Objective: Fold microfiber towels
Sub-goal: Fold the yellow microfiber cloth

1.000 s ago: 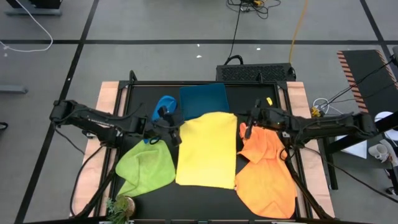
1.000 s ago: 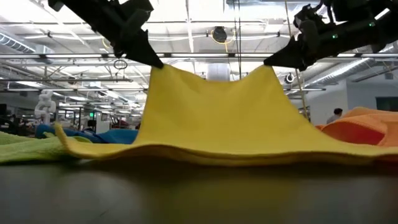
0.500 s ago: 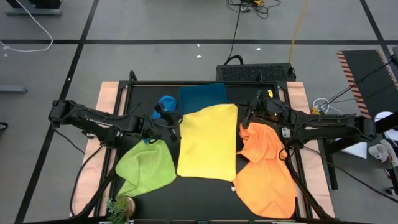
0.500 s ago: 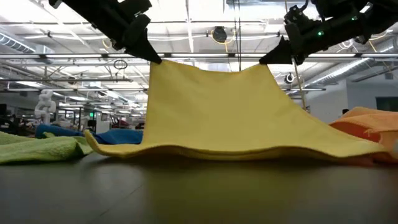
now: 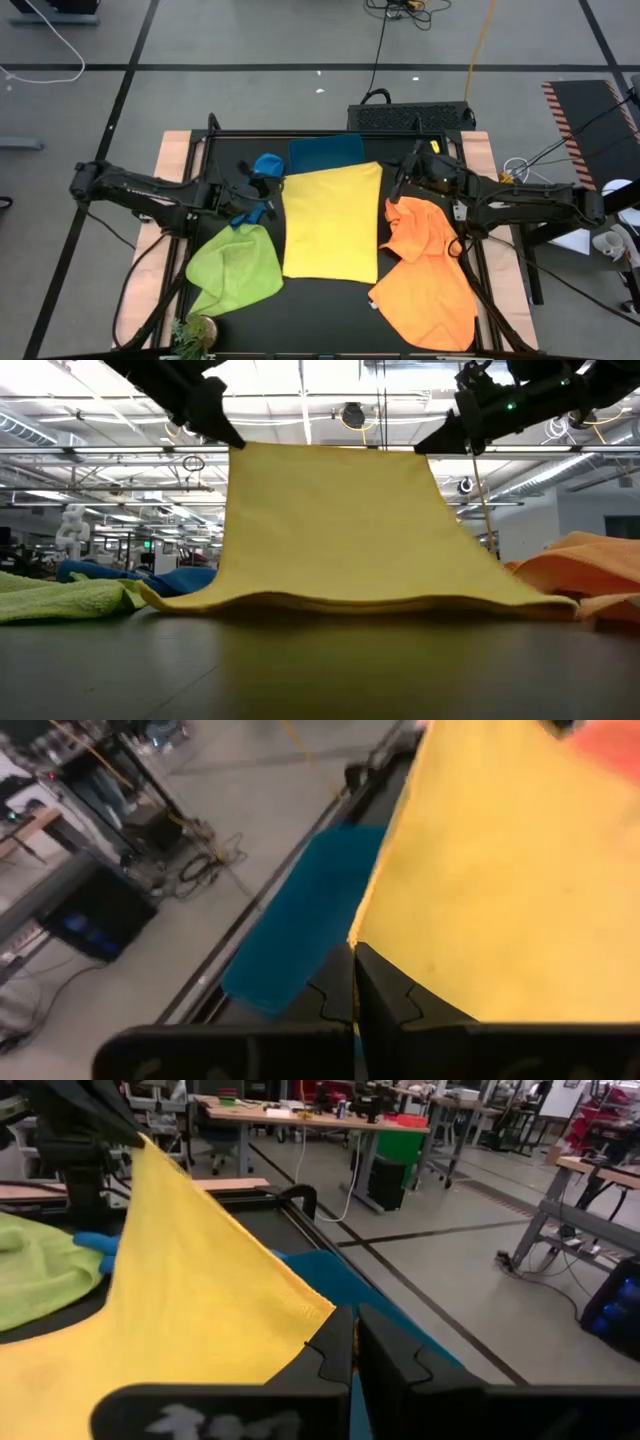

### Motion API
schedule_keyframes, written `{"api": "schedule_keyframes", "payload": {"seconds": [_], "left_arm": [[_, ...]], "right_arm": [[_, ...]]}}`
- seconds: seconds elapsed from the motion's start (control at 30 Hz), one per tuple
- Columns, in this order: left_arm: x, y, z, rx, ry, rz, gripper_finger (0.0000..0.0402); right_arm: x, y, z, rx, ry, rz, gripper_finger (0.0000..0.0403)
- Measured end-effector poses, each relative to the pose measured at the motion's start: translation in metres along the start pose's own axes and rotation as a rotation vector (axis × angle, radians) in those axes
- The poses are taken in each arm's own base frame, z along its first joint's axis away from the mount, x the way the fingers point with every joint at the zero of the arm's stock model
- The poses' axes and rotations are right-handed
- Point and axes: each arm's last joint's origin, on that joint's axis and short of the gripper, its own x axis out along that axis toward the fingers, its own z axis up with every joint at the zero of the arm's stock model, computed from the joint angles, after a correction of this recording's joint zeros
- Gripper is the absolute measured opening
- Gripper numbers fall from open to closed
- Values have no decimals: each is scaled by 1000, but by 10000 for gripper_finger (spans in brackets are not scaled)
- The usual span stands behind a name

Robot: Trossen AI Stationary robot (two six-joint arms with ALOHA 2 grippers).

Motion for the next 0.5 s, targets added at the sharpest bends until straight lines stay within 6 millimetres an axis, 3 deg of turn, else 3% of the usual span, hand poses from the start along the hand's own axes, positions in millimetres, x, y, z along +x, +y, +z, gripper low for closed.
{"api": "schedule_keyframes", "payload": {"seconds": [0.27,0.5], "left_arm": [[-6,6,0,3,-1,53,1],[-9,1,0,-20,-2,-14,1]], "right_arm": [[5,-3,-2,1,7,24,1],[11,1,-12,1,85,81,1]]}}
